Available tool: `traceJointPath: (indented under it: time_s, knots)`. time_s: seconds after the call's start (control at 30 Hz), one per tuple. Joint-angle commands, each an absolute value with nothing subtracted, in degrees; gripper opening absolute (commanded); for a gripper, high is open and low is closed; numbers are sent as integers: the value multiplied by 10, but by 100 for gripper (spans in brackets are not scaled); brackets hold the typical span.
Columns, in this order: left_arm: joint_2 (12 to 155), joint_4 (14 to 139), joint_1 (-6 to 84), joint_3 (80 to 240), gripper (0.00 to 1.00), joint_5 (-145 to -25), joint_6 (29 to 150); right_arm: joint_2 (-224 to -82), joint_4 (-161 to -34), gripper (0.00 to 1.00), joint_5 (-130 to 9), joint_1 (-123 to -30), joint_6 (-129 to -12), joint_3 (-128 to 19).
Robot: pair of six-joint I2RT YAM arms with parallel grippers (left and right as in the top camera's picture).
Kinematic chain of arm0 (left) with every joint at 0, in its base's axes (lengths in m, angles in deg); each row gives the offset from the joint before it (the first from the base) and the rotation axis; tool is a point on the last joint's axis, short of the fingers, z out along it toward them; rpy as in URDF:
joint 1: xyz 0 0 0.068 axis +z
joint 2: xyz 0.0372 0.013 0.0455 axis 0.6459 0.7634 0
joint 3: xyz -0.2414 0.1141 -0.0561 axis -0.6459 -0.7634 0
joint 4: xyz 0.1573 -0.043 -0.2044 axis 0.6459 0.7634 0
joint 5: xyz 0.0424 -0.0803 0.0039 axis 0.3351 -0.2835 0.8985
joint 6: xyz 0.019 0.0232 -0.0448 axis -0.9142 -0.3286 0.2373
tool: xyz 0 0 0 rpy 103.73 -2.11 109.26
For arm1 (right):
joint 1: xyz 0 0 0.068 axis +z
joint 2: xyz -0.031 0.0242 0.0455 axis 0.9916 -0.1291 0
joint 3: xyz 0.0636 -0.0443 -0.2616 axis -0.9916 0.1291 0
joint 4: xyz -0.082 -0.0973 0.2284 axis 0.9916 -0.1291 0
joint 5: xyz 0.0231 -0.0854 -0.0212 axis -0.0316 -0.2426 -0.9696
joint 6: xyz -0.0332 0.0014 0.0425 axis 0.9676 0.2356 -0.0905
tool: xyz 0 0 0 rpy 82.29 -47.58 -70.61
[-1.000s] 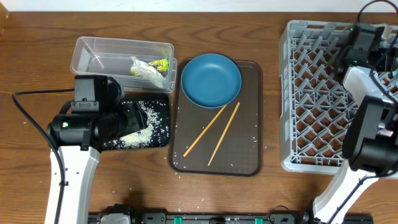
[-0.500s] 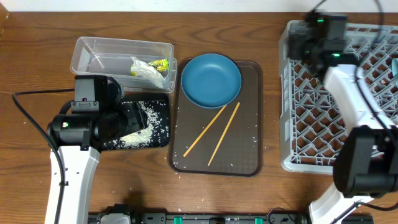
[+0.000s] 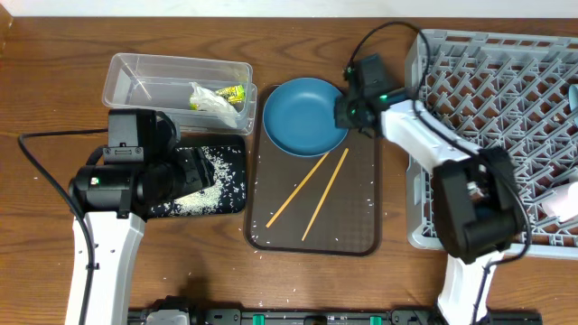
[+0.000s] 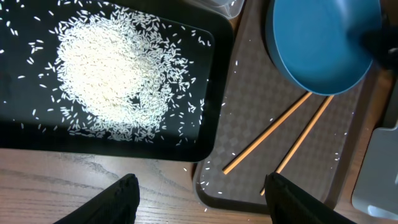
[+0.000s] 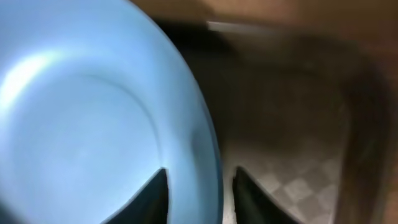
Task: Sort waste into correct bins and load items into the dishwasher rack
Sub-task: 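Grasp the blue plate rim on the brown tray with the right gripper, then lift the blue plate and carry it to the gray rack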
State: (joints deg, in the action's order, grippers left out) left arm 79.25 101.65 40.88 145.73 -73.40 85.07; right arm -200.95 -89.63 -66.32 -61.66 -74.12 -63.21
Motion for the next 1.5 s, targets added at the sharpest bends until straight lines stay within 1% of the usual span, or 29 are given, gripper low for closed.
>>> traceJointPath:
  time_s: [0.0,0.03,0.2,0.3,0.4,0.6,0.77,0.83,0.93,1.1,1.47]
  knots:
    - [793,1018,411,1460,67,-730,852,-2015,-898,11,-707,-611,-771,-633]
    - [793,1018,411,1460,67,-730,852,-2015,-897,1,-707,-611,-771,-633]
    - [793,1018,411,1460,68,-731,852,-1975,-900,1,-723,-627,-768,-636]
    - [793,1018,411,1460,68,-731,852,-1916,-899,1,-731,-652,-723,-642]
    - [793,1018,411,1460,67,-730,852,-1842,-890,1,-764,-689,-644,-648]
    - [793,1018,411,1460,67,-730,852,-1734,-821,1,-909,-765,-408,-648]
    - [793,1018,411,1460,67,-731,852,-1728,-715,1,-1137,-814,-234,-648]
    - [793,1018,411,1460,67,-731,852,-1742,-657,1,-1219,-833,-190,-648]
    - [793,1018,411,1460,68,-730,852,-1770,-600,1,-1268,-860,-131,-648]
    - [793,1018,411,1460,67,-731,852,-1829,-577,1,-1301,-888,-80,-648]
    - [793,1018,411,1460,67,-731,852,-1921,-573,1,-1344,-902,-95,-648]
